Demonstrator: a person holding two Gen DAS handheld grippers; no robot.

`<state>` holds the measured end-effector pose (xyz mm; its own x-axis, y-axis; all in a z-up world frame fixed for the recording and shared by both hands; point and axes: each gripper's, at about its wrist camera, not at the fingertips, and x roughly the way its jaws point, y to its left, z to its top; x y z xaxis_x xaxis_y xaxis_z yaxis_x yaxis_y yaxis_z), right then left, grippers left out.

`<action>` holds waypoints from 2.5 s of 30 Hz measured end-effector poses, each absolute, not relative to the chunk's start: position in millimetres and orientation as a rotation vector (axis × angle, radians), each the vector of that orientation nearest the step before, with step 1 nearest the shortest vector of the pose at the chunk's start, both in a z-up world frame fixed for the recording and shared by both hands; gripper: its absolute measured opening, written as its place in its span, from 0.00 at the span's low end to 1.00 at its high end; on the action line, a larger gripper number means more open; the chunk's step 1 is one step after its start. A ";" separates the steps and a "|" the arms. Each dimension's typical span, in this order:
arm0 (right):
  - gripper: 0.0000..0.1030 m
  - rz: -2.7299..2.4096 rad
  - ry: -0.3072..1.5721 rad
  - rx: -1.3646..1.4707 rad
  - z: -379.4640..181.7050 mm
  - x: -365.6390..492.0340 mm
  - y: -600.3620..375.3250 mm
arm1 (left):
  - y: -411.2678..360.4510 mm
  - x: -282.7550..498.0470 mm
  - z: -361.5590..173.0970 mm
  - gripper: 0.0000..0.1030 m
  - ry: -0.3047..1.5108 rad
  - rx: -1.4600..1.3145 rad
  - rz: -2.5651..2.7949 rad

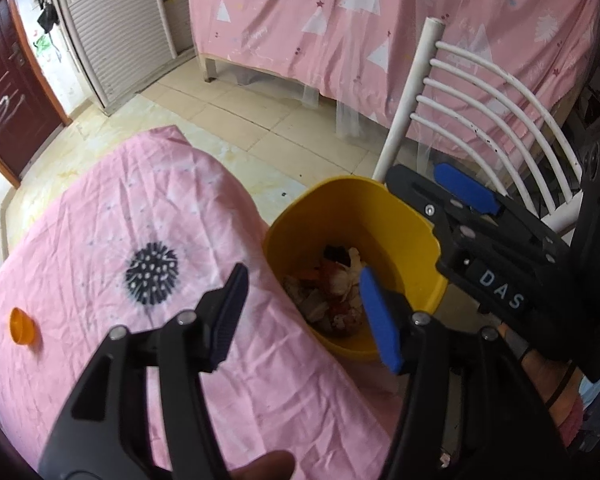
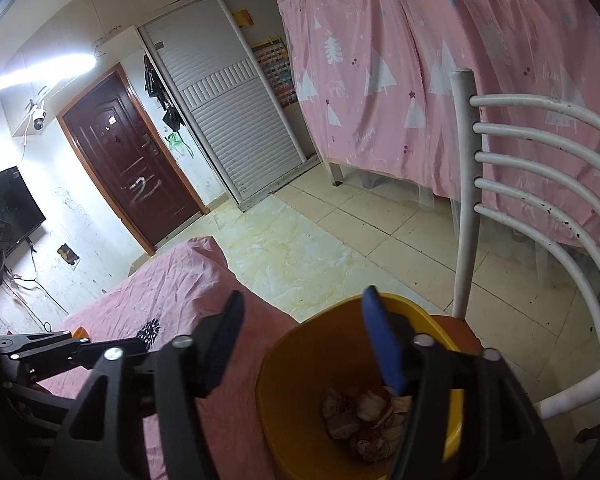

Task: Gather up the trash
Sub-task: 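Open both tools over the bin to drop the sock and paper, then move both open tools back over the bed beside the orange cup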

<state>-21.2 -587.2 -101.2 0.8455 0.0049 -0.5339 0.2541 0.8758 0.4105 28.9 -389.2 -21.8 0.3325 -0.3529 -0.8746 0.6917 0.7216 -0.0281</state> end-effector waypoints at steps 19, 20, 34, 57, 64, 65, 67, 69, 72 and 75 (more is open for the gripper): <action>0.79 -0.037 0.489 0.340 -64.1 -17.6 -504.1 | -275.3 49.8 4.5 0.60 0.910 0.225 -0.575; 0.79 -0.031 0.490 0.334 -63.2 -16.1 -499.8 | -267.3 52.0 5.8 0.61 0.898 0.217 -0.565; 0.83 0.113 0.537 0.211 -47.6 28.2 -394.5 | -151.5 64.2 21.3 0.93 0.710 0.095 -0.402; 0.88 0.112 0.410 0.086 -46.5 59.8 -302.2 | -7.1 79.9 16.3 0.94 0.564 -0.001 -0.163; 0.91 0.108 0.377 0.076 -49.0 59.7 -301.4 | 7.1 82.0 16.1 0.94 0.501 0.006 -0.079; 0.91 0.118 0.378 0.071 -49.4 60.9 -299.2 | 8.5 82.8 15.3 0.94 0.502 0.006 -0.073; 0.91 0.135 0.377 0.060 -50.0 61.8 -294.7 | 11.8 85.1 13.1 0.94 0.511 -0.003 -0.074; 0.91 0.144 0.372 0.048 -49.8 61.7 -289.6 | 14.2 85.6 11.9 0.94 0.515 -0.008 -0.076; 0.91 0.146 0.373 0.039 -50.5 63.1 -286.6 | 14.5 86.3 12.0 0.94 0.521 -0.015 -0.086; 0.91 0.144 0.378 0.044 -51.7 64.6 -288.3 | 13.8 88.2 10.0 0.94 0.528 -0.019 -0.101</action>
<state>64.6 -288.3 -51.7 0.9195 0.1480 -0.3641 -0.1315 0.9888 0.0700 88.2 13.8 10.0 0.8587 -0.1014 -0.5024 0.0914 0.9948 -0.0446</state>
